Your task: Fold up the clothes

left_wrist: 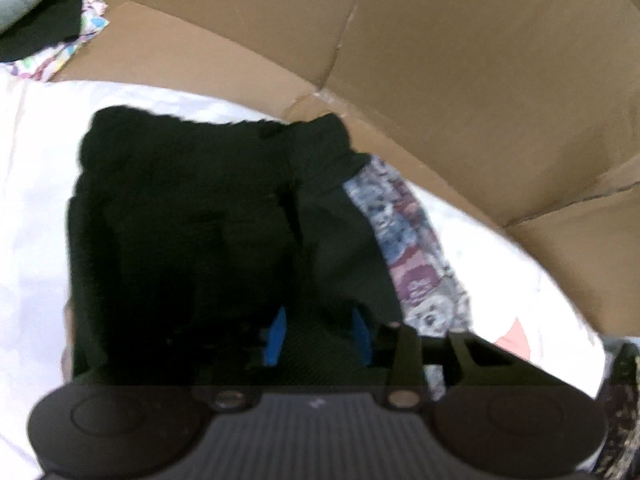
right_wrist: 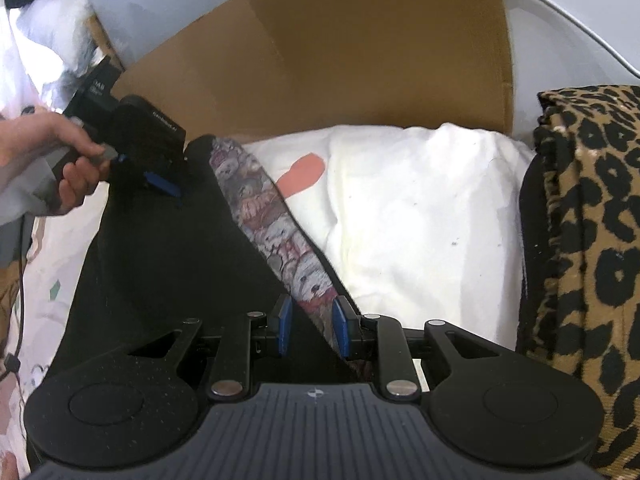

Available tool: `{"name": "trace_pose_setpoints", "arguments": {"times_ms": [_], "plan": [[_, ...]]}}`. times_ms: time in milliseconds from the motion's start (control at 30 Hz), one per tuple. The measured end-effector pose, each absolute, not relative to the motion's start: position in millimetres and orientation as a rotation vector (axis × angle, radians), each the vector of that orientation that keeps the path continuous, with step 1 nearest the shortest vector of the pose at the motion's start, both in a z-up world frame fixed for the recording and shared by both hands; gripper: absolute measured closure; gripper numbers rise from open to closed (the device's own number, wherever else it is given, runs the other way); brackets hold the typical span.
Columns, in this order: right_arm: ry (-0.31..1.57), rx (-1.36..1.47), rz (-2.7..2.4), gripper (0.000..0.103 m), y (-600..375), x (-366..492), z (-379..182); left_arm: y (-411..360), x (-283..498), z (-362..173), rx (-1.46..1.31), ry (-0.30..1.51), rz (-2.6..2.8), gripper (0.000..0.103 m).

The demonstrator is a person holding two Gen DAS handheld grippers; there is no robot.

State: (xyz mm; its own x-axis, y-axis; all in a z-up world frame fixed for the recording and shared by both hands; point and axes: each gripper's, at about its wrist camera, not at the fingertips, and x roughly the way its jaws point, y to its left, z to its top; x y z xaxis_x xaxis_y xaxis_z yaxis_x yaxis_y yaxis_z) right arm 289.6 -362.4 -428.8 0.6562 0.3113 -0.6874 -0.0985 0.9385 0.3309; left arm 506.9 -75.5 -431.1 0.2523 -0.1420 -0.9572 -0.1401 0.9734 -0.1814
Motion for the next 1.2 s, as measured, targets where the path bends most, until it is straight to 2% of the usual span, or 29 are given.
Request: {"name": "trace_pose_setpoints", "arguments": {"times_ms": [100, 167, 267, 400, 533, 700, 1000, 1200], "plan": [[0.838, 0.268, 0.243, 0.074, -361.8, 289.9, -432.6, -72.7, 504.5, -432.2, -0.256, 1.316, 0.026, 0.075], [0.844, 0.262, 0.250, 0.073, -361.4, 290.9, -434.5, -69.2, 503.4, -433.5, -0.255, 1.312, 0.046, 0.092], [0.850, 0.237, 0.279, 0.072, -358.1, 293.9, -434.8, -62.6, 501.6, -431.2, -0.280, 1.310, 0.051, 0.100], [0.873, 0.202, 0.322, 0.070, -352.1, 296.5, -437.1, -58.2, 499.2, -416.3, -0.281, 1.288, -0.010, 0.101], [0.892, 0.127, 0.332, 0.073, -343.4, 296.4, -437.0, -51.7, 499.5, -393.3, -0.359, 1.207, -0.086, 0.101], [0.896, 0.105, 0.318, 0.101, -340.4, 296.0, -432.0, -59.8, 497.9, -376.7, -0.360, 1.163, -0.132, 0.101], [0.826, 0.164, 0.228, 0.103, -361.2, 283.5, -414.3, -76.2, 509.3, -365.5, -0.389, 1.091, -0.212, 0.101], [0.842, 0.189, 0.205, 0.103, -368.1, 288.3, -416.6, -93.8, 523.7, -376.7, -0.392, 1.081, -0.229, 0.101]]}}
